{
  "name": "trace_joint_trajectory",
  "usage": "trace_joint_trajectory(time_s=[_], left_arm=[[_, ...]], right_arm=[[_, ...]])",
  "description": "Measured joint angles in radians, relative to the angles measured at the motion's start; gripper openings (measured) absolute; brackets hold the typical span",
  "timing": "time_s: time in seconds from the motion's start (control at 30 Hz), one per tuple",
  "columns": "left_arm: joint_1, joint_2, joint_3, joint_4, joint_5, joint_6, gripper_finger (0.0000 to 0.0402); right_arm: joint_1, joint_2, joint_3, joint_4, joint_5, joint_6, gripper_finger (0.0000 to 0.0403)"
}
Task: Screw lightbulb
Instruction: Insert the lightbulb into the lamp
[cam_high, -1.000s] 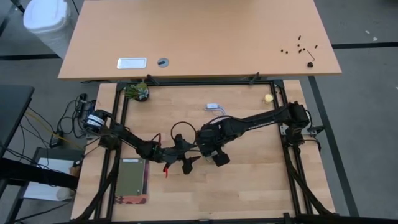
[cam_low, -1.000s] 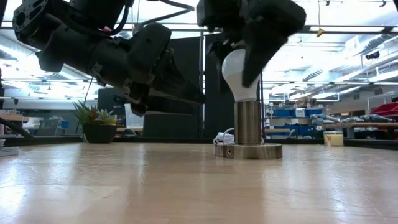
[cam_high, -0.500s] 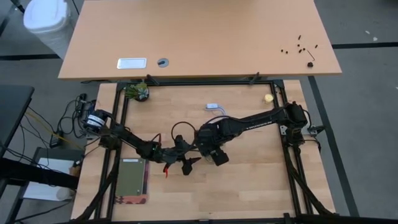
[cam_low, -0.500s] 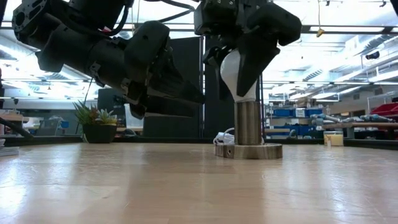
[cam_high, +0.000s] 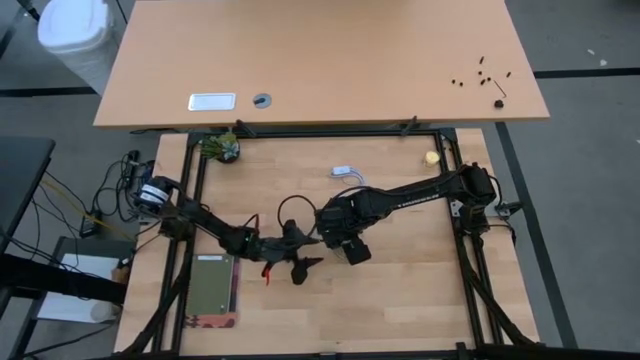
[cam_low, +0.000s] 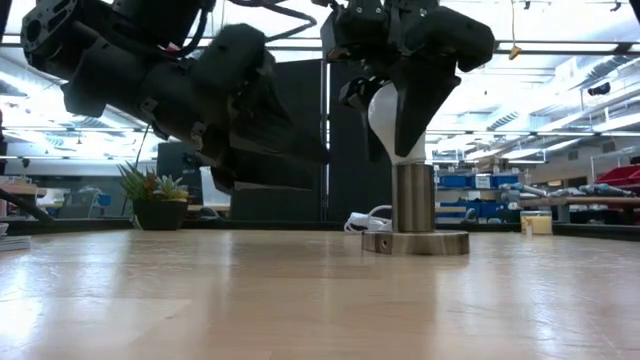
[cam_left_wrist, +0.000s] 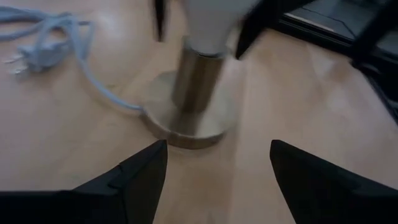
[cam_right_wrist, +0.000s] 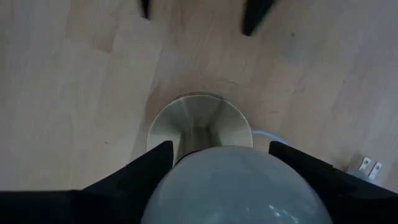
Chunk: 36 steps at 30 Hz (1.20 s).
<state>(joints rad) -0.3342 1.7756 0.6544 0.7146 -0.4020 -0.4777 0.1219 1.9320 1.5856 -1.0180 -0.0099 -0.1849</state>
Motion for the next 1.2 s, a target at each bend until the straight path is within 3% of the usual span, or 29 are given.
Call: trace_joint_trajectory(time_s=[0.23, 0.5, 0.67, 0.97, 1.2], left_arm=[[-0.022, 0.000, 0.003, 0.055, -0.006, 0.121, 0.0289], [-0.021, 0.006, 0.004, 0.095, -0.015, 0.178, 0.0289], [-0.021, 0.107, 0.068, 0.132, -0.028, 0.180, 0.0289], [-0.009, 0.289, 0.247, 0.131, -0.185, 0.264, 0.0289], [0.024, 0.379, 0.346, 0.130, -0.196, 0.206, 0.0289]], right_arm=[[-0.006, -0.004, 0.000, -0.033, 0.013, 0.000, 0.0255], [-0.012, -0.032, 0.000, -0.064, 0.012, 0.019, 0.0288], [-0.018, -0.078, 0.000, -0.071, 0.016, 0.026, 0.0280], [-0.034, -0.121, 0.002, -0.096, 0.016, 0.076, 0.0281], [-0.009, -0.121, -0.007, -0.072, -0.013, 0.108, 0.0279]])
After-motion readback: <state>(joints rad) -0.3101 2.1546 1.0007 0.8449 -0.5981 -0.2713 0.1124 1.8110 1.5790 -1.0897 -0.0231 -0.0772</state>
